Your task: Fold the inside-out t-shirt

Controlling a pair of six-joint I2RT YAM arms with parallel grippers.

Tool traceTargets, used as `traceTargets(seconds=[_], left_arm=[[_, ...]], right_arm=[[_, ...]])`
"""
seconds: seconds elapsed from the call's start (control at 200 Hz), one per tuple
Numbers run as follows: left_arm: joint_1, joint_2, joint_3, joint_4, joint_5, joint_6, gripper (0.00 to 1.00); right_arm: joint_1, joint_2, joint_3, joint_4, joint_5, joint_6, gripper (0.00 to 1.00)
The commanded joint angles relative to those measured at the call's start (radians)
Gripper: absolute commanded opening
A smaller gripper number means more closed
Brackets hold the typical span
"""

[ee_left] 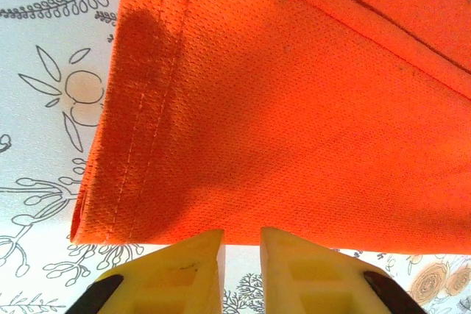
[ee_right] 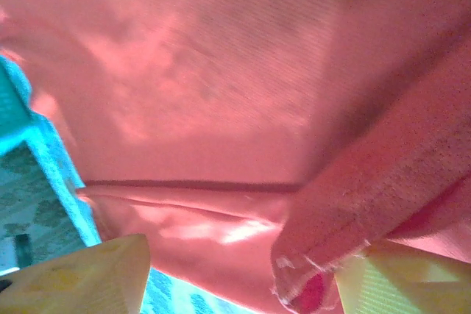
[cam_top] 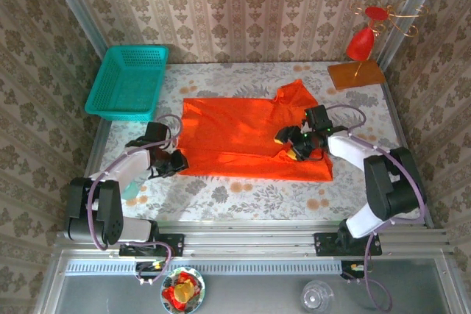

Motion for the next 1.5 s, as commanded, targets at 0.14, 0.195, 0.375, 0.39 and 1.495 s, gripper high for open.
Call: traceTargets(seconds=[0.14,0.195,0.375,0.39,1.495], left_arm=[[-0.015,-0.016,0.020,-0.032,-0.019,-0.015,0.21],[-0.015,-0.016,0.020,-0.031,-0.021,-0.015,0.21],[-0.017,-0.001,0.023,-0.019,-0.018,-0.012,0.21],[-0.017,0.002,0.023,-0.017,-0.017,-0.012,0.21],[0.020,0.107,-0.052,-0.029,-0.100,0.006,0.21]], right_arm=[[0.008,0.018,0.126,-0.011,-0.035,-0.034,0.67],[0.008,-0.011,0.128,-0.082,0.009,-0.069,0.68],[0.008,-0.068,0.077,-0.166,0.045,-0.104,0.72],[0.009,-0.067,0.071,-0.162,0.040,-0.102,0.73],[0.003,0.250,0.216,-0.057,-0.078,-0.169,0.82]])
